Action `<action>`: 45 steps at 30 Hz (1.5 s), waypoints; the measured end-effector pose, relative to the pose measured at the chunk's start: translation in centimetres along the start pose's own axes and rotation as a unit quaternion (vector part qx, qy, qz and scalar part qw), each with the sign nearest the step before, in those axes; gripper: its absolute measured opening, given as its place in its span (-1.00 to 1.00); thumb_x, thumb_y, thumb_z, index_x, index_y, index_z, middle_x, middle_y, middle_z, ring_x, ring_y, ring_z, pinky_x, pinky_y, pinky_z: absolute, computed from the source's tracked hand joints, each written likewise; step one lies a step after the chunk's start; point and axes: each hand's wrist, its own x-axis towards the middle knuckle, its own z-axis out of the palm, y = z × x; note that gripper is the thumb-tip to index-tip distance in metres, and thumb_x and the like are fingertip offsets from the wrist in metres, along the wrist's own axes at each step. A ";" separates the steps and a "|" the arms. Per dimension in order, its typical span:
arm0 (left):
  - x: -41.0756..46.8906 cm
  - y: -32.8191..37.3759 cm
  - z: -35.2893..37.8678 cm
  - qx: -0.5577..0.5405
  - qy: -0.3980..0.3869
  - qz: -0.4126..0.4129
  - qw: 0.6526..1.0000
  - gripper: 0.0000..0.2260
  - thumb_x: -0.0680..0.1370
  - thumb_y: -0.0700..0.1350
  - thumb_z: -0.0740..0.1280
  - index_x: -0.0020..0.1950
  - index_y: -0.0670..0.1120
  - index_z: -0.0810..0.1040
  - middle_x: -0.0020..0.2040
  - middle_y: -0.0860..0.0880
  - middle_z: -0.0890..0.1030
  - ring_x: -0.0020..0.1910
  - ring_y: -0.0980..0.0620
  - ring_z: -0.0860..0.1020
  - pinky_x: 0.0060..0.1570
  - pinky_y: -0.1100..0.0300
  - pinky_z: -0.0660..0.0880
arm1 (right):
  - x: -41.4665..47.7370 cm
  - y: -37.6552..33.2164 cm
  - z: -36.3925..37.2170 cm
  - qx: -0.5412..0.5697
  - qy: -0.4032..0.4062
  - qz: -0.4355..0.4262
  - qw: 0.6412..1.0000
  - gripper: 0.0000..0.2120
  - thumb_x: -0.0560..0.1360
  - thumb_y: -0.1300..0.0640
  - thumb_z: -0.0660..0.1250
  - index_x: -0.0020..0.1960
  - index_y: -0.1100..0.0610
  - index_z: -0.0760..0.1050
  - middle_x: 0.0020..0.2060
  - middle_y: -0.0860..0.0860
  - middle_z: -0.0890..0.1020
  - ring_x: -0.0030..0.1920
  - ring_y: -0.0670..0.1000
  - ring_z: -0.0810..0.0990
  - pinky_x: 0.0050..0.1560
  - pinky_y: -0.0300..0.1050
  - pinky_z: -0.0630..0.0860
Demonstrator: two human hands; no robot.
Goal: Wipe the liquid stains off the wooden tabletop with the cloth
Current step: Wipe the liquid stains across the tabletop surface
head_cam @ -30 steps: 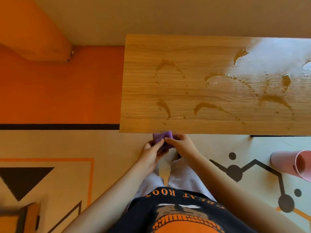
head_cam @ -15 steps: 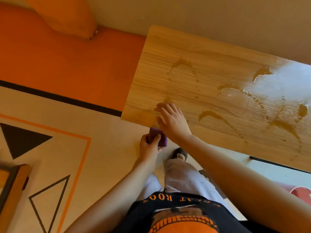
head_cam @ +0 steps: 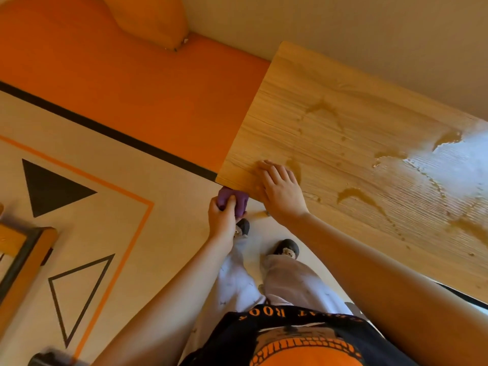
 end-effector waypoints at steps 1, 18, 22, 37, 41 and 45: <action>-0.3 -0.3 0.2 0.009 -0.010 0.000 1.000 -0.96 0.60 -0.17 0.29 0.02 -0.09 0.45 0.04 -0.20 0.58 -0.07 -0.09 0.63 0.02 -0.11 0.60 | -0.2 -0.1 0.3 -0.005 0.004 0.000 1.000 -0.57 0.57 0.01 0.04 0.30 0.23 0.40 0.29 0.12 0.48 0.34 0.14 0.35 0.36 0.02 0.20; 1.2 2.7 -2.7 0.097 -0.029 0.050 0.994 -0.93 0.57 -0.13 0.33 -0.02 0.02 0.47 -0.05 -0.08 0.59 -0.02 -0.12 0.62 0.09 -0.23 0.54 | 0.2 -1.3 1.0 -0.003 0.032 0.043 0.999 -0.60 0.58 0.04 0.09 0.31 0.24 0.39 0.31 0.13 0.46 0.37 0.16 0.35 0.41 0.05 0.18; 2.5 4.3 -4.3 0.124 -0.044 0.057 0.990 -0.91 0.55 -0.17 0.37 -0.05 -0.01 0.49 -0.07 -0.07 0.58 -0.01 -0.12 0.57 0.13 -0.25 0.50 | 1.2 -1.7 0.1 0.008 0.039 0.085 0.996 -0.65 0.57 -0.01 0.06 0.15 0.21 0.44 0.16 0.14 0.50 0.24 0.19 0.41 0.28 0.06 0.29; 6.4 6.1 -6.4 0.089 -0.121 -0.003 0.989 -0.77 0.50 -0.27 0.39 0.07 -0.03 0.49 0.01 -0.07 0.61 0.02 -0.04 0.59 0.06 0.03 0.52 | 13.3 -1.9 0.9 0.075 0.129 0.252 0.956 -0.54 0.59 0.02 0.07 0.41 0.24 0.25 0.43 0.17 0.27 0.48 0.17 0.11 0.49 0.05 -0.05; 7.6 7.1 -5.5 0.098 -0.149 -0.011 0.984 -0.81 0.53 -0.30 0.35 0.05 -0.05 0.50 -0.01 -0.08 0.59 -0.03 0.00 0.59 0.03 0.06 0.53 | 13.3 -1.8 1.4 0.071 0.146 0.248 0.955 -0.55 0.59 0.03 0.07 0.40 0.23 0.25 0.43 0.18 0.28 0.48 0.17 0.11 0.49 0.05 -0.07; 9.1 8.4 -4.3 0.136 -0.176 -0.002 0.975 -0.81 0.53 -0.31 0.34 0.07 -0.07 0.50 -0.01 -0.10 0.60 -0.03 -0.02 0.59 -0.12 0.22 0.56 | 13.8 -1.7 1.3 0.068 0.150 0.251 0.954 -0.55 0.59 0.04 0.06 0.40 0.24 0.26 0.43 0.18 0.28 0.48 0.17 0.10 0.50 0.06 -0.08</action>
